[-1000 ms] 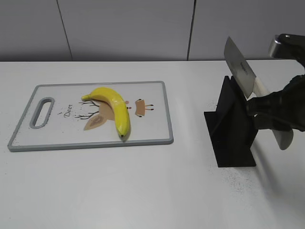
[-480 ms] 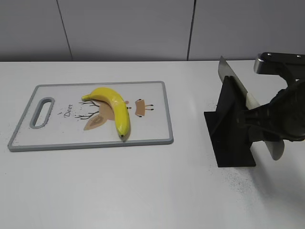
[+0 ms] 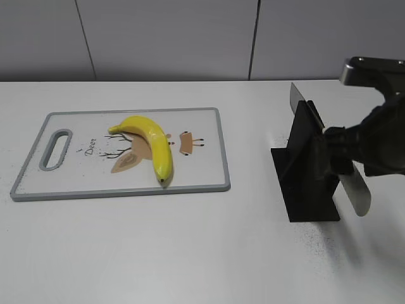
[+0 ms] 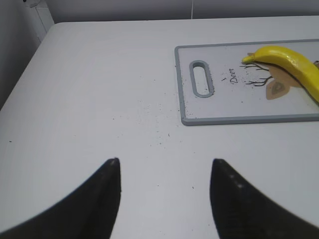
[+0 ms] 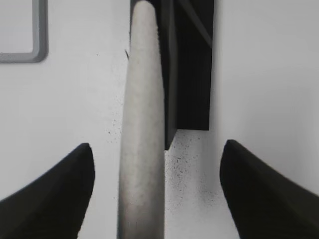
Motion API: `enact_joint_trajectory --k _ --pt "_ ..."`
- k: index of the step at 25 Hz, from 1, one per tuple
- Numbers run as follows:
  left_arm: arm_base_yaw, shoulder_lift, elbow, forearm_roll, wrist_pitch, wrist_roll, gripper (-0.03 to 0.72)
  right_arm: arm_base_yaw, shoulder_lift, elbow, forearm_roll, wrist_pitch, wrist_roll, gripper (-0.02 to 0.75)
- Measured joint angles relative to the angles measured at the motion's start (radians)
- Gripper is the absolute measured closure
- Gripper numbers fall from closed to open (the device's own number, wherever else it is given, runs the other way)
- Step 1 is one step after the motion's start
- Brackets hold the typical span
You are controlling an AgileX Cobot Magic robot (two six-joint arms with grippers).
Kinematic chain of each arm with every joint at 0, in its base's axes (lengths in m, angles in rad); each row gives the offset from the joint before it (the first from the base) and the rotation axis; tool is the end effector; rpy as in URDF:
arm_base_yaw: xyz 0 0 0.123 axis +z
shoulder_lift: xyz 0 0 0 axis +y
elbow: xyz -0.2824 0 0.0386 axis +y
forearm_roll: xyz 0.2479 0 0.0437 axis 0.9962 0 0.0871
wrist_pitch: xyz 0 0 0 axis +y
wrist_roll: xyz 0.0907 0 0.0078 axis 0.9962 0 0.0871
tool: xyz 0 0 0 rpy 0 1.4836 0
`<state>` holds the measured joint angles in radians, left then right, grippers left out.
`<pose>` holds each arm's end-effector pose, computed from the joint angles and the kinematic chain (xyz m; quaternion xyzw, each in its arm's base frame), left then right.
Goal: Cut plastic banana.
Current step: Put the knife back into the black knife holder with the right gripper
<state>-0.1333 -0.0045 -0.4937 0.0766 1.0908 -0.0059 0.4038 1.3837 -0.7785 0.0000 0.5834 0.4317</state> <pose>-0.0053 0.0070 0.2732 0.0528 0.8592 0.0029 0.5089 0.2347 0.1003 0.2213 0.0136 0.9725 0.0943 0.2125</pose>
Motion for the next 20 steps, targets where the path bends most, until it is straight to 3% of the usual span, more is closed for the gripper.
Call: enact_joint_trajectory --k 6,12,20 --pt "0.0 0.0 0.0 0.0 0.0 0.006 0.136 0.0 -0.114 -0.084 0.0 0.021 -0.08 0.118" --pt "0.0 0.0 0.0 0.0 0.0 0.0 0.136 0.0 -0.307 -0.103 0.025 0.117 -0.358 0.132" --pt "0.0 0.0 0.0 0.0 0.0 0.006 0.136 0.0 -0.681 0.097 0.094 0.251 -0.503 0.142"
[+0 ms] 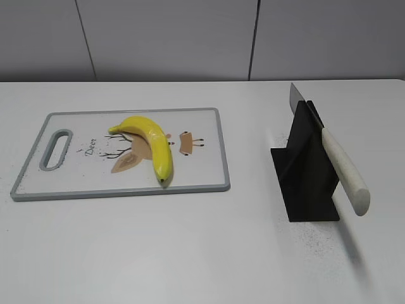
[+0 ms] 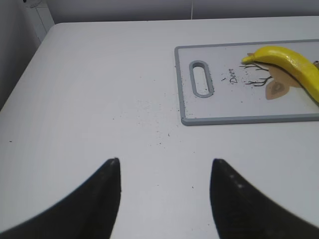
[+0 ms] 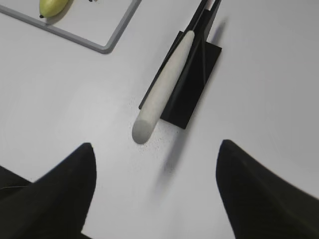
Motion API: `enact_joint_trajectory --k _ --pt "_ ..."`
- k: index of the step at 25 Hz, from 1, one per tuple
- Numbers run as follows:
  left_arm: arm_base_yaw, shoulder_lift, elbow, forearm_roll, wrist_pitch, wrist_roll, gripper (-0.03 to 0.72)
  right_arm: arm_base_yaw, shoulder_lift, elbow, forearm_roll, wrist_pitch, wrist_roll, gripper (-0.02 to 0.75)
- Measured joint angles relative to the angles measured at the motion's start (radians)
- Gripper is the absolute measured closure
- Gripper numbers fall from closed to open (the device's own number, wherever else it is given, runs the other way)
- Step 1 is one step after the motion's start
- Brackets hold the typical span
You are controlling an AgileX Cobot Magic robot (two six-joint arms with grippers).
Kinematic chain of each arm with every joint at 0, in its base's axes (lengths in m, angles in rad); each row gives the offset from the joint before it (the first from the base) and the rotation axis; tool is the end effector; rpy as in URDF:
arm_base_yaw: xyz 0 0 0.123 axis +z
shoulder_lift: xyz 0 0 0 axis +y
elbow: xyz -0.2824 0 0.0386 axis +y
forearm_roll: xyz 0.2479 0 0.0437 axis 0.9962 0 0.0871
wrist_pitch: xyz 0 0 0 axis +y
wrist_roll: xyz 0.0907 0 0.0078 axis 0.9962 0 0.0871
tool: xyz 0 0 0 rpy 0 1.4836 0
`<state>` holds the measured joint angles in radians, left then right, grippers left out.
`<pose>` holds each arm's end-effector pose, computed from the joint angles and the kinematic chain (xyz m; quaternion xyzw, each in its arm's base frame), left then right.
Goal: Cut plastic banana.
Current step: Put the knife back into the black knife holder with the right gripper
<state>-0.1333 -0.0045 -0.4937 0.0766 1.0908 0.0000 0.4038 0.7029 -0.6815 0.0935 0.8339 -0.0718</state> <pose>-0.0053 0.0070 0.2732 0.0553 0.8590 0.0044 0.5089 0.1112 0.0544 0.3103 -0.2017 0.8973 0.1080 0.3776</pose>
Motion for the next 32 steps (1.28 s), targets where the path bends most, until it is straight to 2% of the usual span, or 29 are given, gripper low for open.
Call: enact_joint_trajectory --k 6,12,15,27,30,32 --pt "0.0 0.0 0.0 0.0 0.0 -0.006 0.136 0.0 -0.323 0.14 0.003 0.082 -0.003 0.146" --pt "0.0 0.0 0.0 -0.001 0.0 -0.006 0.136 0.0 -0.554 0.157 0.003 0.173 -0.003 0.148" --pt "0.0 0.0 0.0 -0.003 0.0 -0.006 0.136 0.0 -0.614 0.17 -0.002 0.226 -0.002 0.15" --pt "0.001 0.0 0.0 -0.006 0.0 0.0 0.136 -0.005 -0.709 0.171 0.001 0.227 0.0 0.159" --pt "0.001 0.0 0.0 -0.006 0.0 0.0 0.136 -0.034 -0.709 0.171 0.008 0.227 0.0 0.159" --pt "0.001 0.0 0.0 -0.006 0.0 0.0 0.136 -0.088 -0.709 0.171 0.01 0.226 0.0 0.159"
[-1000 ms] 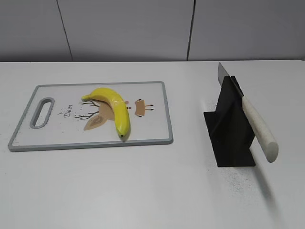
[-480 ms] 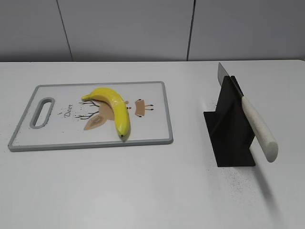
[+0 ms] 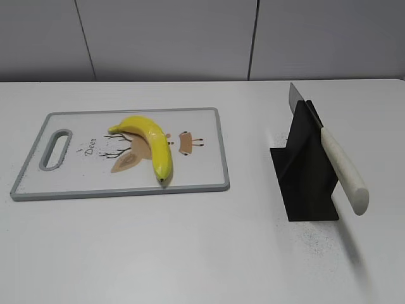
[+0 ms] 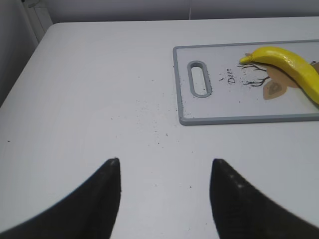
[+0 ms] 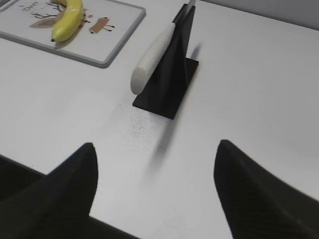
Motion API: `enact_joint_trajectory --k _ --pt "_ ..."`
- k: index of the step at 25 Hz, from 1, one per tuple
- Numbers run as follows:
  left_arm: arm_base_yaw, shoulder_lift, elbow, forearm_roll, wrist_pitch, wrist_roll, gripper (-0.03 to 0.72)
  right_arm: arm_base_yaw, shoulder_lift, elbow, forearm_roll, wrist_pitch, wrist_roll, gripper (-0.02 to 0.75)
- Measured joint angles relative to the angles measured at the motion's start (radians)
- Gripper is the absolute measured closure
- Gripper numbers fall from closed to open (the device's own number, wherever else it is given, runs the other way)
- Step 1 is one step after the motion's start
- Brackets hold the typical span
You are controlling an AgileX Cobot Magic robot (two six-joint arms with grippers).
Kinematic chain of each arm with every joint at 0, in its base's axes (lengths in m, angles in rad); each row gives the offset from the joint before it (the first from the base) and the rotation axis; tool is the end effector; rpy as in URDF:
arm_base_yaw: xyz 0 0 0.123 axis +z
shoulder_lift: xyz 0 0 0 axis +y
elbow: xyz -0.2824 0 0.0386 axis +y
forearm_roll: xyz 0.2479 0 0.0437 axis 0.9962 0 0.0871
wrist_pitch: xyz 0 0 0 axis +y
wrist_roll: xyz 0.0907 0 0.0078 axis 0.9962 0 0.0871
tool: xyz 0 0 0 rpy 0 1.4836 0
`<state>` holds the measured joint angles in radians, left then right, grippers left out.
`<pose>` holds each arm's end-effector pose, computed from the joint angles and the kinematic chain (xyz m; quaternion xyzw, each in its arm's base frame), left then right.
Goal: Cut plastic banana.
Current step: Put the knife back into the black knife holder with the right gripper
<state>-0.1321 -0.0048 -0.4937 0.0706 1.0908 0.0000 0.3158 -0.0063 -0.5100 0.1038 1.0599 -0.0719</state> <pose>-0.0054 0.0065 0.2732 0.0550 0.8591 0.0017 0.5089 -0.0094 0.0056 0.2803 -0.1656 0.8313 0.1157 0.5179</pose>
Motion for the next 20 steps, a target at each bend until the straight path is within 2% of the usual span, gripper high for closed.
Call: enact_joint_trajectory --k 6,9,20 --pt "0.0 0.0 0.0 0.0 0.0 -0.006 0.136 -0.205 0.0 0.0 0.004 0.0 0.0 0.16" --pt "0.0 0.0 0.0 0.0 0.0 0.0 0.136 -0.269 0.0 0.0 0.005 0.0 0.0 0.16" --pt "0.0 0.0 0.0 0.0 0.0 -0.006 0.136 -0.29 0.0 0.0 0.007 0.0 0.0 0.169"
